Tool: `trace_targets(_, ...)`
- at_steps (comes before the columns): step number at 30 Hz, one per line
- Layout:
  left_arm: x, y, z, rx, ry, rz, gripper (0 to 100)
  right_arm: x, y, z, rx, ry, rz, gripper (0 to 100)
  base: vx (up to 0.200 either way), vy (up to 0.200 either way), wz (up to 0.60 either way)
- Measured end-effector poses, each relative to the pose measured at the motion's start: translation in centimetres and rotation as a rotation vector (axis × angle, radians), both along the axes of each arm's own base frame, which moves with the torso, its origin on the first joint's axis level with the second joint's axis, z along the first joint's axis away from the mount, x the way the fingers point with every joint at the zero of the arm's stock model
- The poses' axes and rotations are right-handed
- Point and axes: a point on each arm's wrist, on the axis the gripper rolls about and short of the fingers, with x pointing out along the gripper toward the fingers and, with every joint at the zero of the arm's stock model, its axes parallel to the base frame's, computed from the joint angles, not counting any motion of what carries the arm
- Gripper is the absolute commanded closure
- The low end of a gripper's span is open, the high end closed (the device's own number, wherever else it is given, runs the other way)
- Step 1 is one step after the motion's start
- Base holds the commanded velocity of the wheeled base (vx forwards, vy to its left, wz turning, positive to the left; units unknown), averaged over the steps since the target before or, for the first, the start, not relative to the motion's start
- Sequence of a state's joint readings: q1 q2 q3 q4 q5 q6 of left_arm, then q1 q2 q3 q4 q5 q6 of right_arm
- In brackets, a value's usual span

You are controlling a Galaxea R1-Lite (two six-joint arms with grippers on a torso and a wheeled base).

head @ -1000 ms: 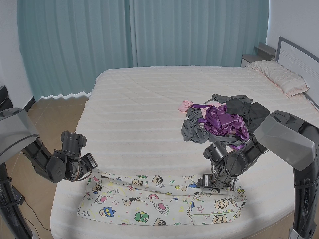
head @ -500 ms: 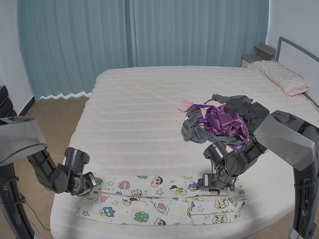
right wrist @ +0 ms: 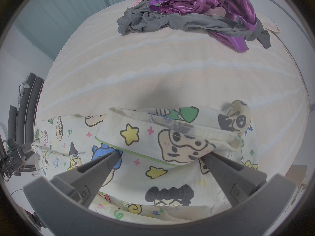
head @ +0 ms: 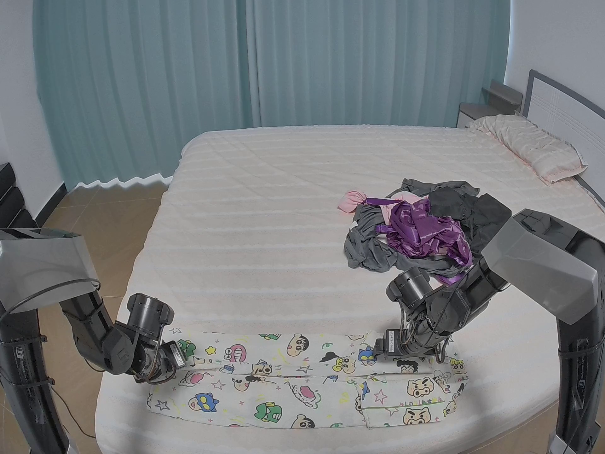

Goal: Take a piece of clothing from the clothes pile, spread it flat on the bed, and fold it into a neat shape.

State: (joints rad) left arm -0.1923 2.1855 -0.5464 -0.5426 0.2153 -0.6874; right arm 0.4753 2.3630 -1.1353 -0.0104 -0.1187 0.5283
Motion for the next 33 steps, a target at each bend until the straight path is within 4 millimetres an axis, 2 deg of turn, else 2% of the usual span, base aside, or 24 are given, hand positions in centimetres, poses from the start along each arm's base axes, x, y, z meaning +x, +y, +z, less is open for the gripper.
trace_targets(3,-0.3,0.3,0.4,-0.002,-0.005,0.007,0,0.0,0.0,0.1,0.004,-0.001,-0.012,0,0.000,0.000,0.00)
trace_targets(7,-0.5,1.3,2.2,-0.028,-0.044,0.022,0,-0.2,0.1,0.4,0.007,-0.008,-0.021,0,0.000,0.000,0.00)
trace_targets(11,-1.1,2.8,4.0,-0.047,-0.066,0.026,0,-0.5,0.0,1.1,0.011,-0.018,-0.024,0,0.000,0.000,0.00)
trace_targets(17,-1.9,5.3,5.3,-0.048,-0.082,0.049,0,-1.6,-0.6,2.8,0.025,-0.037,-0.029,0,0.000,0.000,0.00)
trace_targets(25,-2.1,5.8,5.6,-0.144,-0.093,-0.042,0,-3.7,-2.0,5.6,0.108,-0.136,-0.079,0,0.000,0.000,0.00)
trace_targets(33,-1.8,5.8,4.1,-0.095,-0.066,-0.184,0,-5.5,-3.4,7.3,0.258,-0.366,-0.125,0,0.000,0.000,0.00)
